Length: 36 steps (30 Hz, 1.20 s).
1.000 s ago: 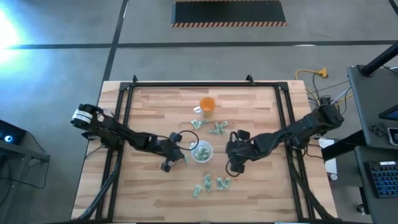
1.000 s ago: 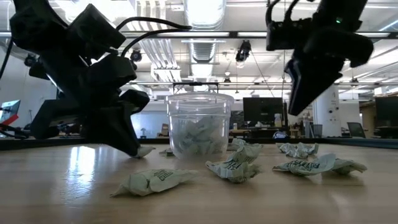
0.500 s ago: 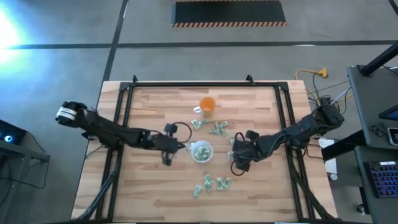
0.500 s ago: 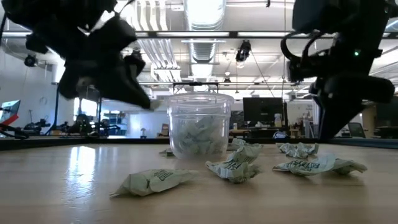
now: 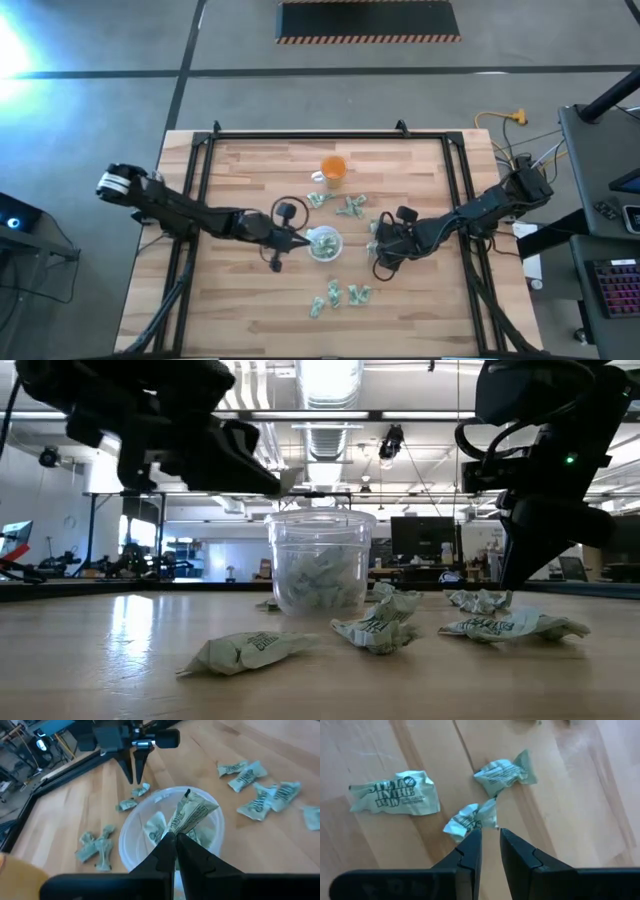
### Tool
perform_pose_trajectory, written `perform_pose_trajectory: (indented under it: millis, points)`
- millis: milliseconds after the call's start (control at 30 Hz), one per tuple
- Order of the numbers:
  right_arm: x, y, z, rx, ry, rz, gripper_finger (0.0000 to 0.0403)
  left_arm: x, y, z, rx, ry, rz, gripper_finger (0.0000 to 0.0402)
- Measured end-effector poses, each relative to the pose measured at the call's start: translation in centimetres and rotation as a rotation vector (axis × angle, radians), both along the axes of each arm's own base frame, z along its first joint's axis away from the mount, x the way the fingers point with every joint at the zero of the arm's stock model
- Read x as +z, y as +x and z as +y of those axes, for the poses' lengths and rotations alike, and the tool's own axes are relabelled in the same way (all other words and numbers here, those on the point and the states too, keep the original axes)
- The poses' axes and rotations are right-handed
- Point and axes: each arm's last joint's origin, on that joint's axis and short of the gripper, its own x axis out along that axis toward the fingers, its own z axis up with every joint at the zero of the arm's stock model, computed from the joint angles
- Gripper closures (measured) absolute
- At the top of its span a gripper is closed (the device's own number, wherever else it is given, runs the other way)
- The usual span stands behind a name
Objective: Pick and place Stevia / Truvia into bins
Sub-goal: Put the green stevia packet into the transparent container
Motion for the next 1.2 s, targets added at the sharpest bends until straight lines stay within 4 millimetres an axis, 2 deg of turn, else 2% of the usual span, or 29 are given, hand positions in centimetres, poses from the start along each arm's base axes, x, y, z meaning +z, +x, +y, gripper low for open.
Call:
perform_pose_trajectory:
  millis: [200,333,433,567,700,833,1200]
  points:
    - [0.0,0.0,0.0,0.001,-0.004,0.000,0.0344,-0.3,2.6,-0.3,-0.007,0.055,0.015,0.0402]
    - [0.0,0.0,0.0,-0.002,-0.004,-0.001,0.0344,-0.3,3.3,-0.1,0.016,0.093,0.046,0.0398]
    - [0.0,0.0,-0.1,-0.022,-0.026,-0.017,0.0344,-0.4,3.3,-0.1,0.016,0.105,0.084,0.0375]
    - [0.1,0.0,-0.2,-0.013,-0.055,-0.021,0.0344,-0.4,3.2,-0.1,0.016,0.108,0.102,0.0322]
    - [0.1,0.1,-0.2,-0.011,-0.050,-0.028,0.0342,0.0,2.9,0.0,0.029,0.116,0.114,0.0272]
    - [0.1,0.4,-0.1,-0.013,-0.037,-0.061,0.0319,0.9,2.1,0.3,0.060,0.128,0.134,0.0241]
    - [-0.9,0.0,-2.0,-0.333,0.056,-0.123,0.0244,4.8,-2.3,1.2,0.140,0.037,0.189,0.0228]
